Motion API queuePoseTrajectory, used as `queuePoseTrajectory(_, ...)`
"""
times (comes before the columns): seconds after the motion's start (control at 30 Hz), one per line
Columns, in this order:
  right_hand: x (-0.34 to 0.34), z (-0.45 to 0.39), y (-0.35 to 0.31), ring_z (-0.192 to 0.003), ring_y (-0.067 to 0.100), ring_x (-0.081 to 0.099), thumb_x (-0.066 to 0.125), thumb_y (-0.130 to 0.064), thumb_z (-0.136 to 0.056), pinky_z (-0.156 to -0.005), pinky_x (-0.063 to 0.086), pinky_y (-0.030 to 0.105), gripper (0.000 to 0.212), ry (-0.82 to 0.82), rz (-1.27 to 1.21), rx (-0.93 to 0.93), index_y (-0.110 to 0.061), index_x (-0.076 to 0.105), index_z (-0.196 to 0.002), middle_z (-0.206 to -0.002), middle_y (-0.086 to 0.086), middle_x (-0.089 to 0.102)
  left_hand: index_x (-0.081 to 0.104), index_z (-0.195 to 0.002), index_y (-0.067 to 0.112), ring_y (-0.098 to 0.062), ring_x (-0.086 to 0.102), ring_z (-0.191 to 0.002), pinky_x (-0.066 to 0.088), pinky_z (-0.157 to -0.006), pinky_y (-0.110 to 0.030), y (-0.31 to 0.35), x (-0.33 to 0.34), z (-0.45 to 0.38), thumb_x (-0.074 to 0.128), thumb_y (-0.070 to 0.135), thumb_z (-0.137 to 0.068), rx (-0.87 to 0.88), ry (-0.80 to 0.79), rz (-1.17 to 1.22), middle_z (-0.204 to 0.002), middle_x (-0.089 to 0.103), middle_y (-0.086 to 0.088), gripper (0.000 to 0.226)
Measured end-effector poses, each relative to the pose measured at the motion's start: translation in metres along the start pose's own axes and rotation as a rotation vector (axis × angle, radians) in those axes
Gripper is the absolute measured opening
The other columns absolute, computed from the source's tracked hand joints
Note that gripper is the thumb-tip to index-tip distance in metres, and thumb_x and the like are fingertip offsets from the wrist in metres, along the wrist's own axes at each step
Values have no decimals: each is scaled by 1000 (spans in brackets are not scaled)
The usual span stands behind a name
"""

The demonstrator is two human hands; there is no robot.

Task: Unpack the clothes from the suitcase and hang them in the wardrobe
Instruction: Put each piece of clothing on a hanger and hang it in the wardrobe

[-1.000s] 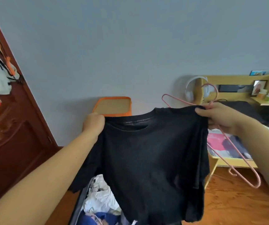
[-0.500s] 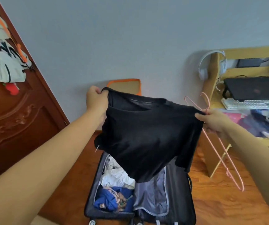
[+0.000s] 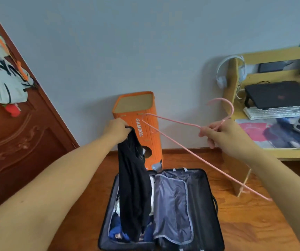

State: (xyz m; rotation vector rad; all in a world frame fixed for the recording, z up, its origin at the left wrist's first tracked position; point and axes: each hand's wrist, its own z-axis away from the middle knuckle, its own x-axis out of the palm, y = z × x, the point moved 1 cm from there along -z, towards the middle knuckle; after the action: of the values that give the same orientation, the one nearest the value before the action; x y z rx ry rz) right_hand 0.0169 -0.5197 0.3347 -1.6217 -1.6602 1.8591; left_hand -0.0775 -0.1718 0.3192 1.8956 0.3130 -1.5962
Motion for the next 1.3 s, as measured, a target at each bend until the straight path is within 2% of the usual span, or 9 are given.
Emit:
queuePoseTrajectory(0.33, 47, -10, -51, -48, 8, 57, 64, -31, -95, -57, 46, 28, 28, -164, 82, 19, -19, 75, -73, -50, -4, 63, 81, -98, 27, -22, 66, -83, 54, -73, -33, 29, -35, 25, 63, 29, -98, 86, 13, 119, -96, 76, -2, 18)
queuePoseTrajectory(0.5, 65, -23, -67, -52, 10, 57, 67, -27, -92, -57, 48, 24, 23, 68, -42, -20, -12, 62, -75, -60, 5, 66, 80, -105, 24, -11, 57, -88, 40, -67, -23, 47, -52, 58, 54, 13, -101, 256, 110, 91, -101, 70, 12, 28)
queuePoseTrajectory(0.6, 89, -18, -68, -63, 21, 62, 65, -27, -93, -67, 53, 39, 26, -202, 111, -57, -9, 59, -75, -66, 7, 66, 81, -102, 25, -14, 64, -92, 50, -74, -25, 52, -61, 65, 56, 14, -100, 242, 121, 187, -99, 72, 12, 27)
queuePoseTrajectory(0.67, 97, -18, -68, -66, 24, 62, 64, -29, -94, -66, 51, 39, 28, -153, 146, -76, -11, 58, -73, -68, 6, 65, 81, -98, 24, -15, 67, -90, 54, -80, -32, 61, -65, 73, 59, 16, -99, 283, 116, 179, -98, 75, 9, 24)
queuePoseTrajectory(0.77, 84, -25, -72, -58, 14, 59, 61, -25, -96, -60, 46, 31, 28, 42, -140, -40, -8, 61, -75, -61, 6, 66, 80, -95, 28, -11, 65, -80, 54, -71, -33, 72, -67, 83, 58, 27, -100, 349, 170, 149, -89, 75, 10, 23)
queuePoseTrajectory(0.9, 84, -17, -76, -55, 10, 57, 60, -23, -98, -62, 42, 23, 26, -170, -143, -122, -7, 63, -78, -61, 6, 67, 76, -85, 18, -17, 58, -63, 47, -60, -38, 87, -78, 86, 56, 37, -100, 390, 301, 24, -65, 61, 3, 32)
queuePoseTrajectory(1.07, 48, -19, -80, -56, 23, 56, 62, -19, -97, -59, 46, 30, 27, 92, -349, -149, -3, 63, -76, -61, 9, 67, 65, -131, 31, -5, 51, -115, 42, -98, -25, 89, -93, 94, 50, 50, -100, 661, 140, 19, -121, 56, 14, 40)
queuePoseTrajectory(1.23, 32, -24, -87, -58, 14, 56, 64, -24, -96, -61, 45, 26, 19, 123, -272, -171, -10, 63, -83, -65, 3, 68, 67, -119, 23, -3, 46, -86, 33, -66, -11, 88, -104, 94, 41, 36, -106, 830, 242, -228, -98, 58, 13, 31)
queuePoseTrajectory(1.3, 36, -26, -88, -75, 13, 59, 65, -29, -95, -69, 48, 26, 13, 360, -156, -163, -17, 60, -91, -81, -4, 66, 65, -114, 19, -5, 47, -82, 37, -67, -12, 88, -106, 90, 42, 31, -107, 777, 237, -185, -93, 58, 13, 27)
